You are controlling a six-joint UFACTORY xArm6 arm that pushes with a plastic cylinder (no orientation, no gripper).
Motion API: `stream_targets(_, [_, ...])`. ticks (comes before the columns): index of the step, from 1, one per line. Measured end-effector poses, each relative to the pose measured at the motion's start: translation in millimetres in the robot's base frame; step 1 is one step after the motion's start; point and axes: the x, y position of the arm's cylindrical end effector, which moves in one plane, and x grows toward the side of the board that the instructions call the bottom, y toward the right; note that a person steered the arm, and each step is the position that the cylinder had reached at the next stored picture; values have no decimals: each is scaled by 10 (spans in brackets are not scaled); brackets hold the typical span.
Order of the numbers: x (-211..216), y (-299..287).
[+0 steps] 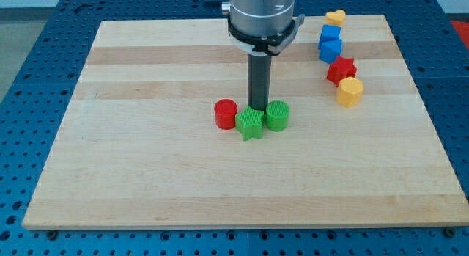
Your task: Slide the green circle towards the center right
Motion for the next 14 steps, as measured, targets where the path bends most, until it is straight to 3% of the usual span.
stream_targets(4, [472, 194])
stream_targets(7, [392, 776])
stream_targets(11, [183, 701])
stream_targets(14, [133, 1056])
